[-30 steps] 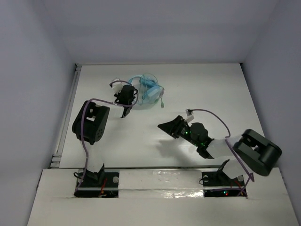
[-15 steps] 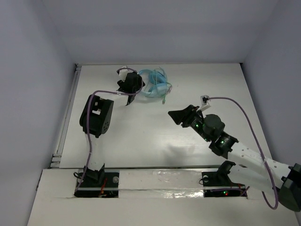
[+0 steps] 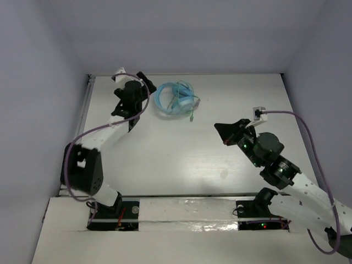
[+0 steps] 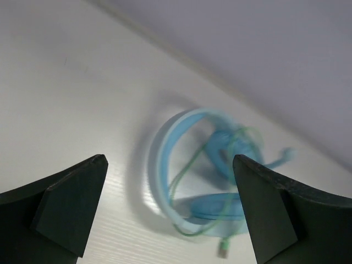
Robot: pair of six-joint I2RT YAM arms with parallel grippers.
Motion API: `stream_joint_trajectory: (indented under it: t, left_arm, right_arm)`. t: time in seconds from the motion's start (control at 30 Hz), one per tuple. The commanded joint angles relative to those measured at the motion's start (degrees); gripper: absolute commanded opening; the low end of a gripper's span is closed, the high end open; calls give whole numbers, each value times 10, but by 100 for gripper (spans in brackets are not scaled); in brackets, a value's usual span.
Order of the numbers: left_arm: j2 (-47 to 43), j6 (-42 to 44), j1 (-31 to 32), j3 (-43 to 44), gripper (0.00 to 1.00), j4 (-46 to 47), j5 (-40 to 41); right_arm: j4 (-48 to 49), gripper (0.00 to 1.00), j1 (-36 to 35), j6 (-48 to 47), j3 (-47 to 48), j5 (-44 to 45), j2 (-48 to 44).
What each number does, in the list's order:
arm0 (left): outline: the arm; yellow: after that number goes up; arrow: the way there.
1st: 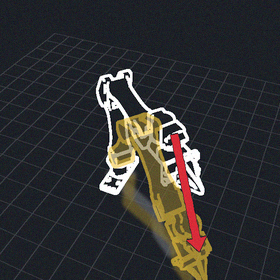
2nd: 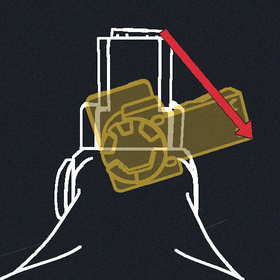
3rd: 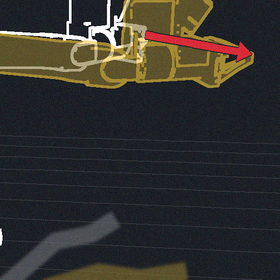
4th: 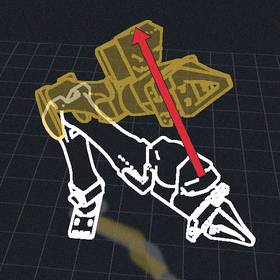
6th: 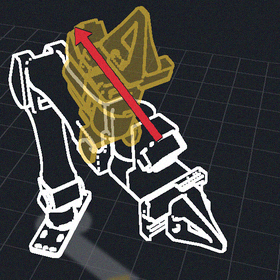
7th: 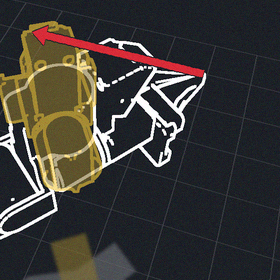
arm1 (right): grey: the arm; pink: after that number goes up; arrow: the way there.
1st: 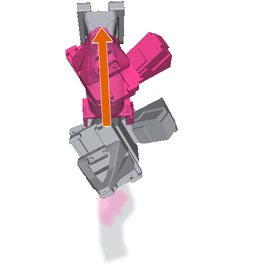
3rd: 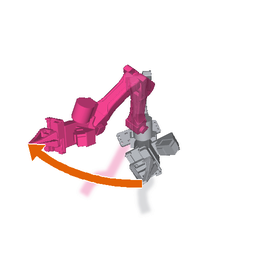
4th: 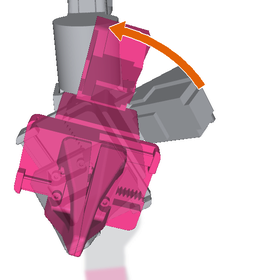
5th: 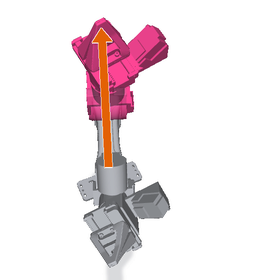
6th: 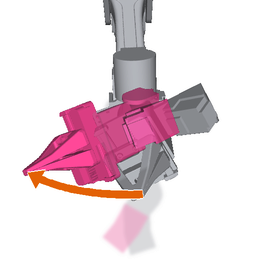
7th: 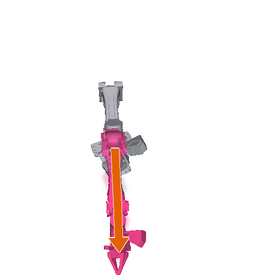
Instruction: Wrap the headphones
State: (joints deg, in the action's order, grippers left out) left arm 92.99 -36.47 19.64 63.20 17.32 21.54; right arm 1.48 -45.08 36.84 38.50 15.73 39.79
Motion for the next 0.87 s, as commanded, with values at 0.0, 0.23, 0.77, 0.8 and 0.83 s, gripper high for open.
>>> stream_joint_trajectory:
  t: [0.0,0.23,0.77,0.8,0.83]
  left_arm:
    - [-145,0,0,-27,99,6,18]
    - [-394,-2,0,-132,99,-32,-40]
    - [-606,109,5,-230,99,-204,-164]
    - [-606,110,5,-230,99,-203,-163]
    - [-606,110,5,-229,99,-203,-163]
  right_arm:
    - [-38,0,-4,-35,43,31,-27]
    - [-75,6,-4,-57,69,64,-100]
    - [-162,65,-4,-34,53,168,-191]
    - [-160,65,-4,-33,52,165,-186]
    - [-158,65,-4,-33,53,164,-182]
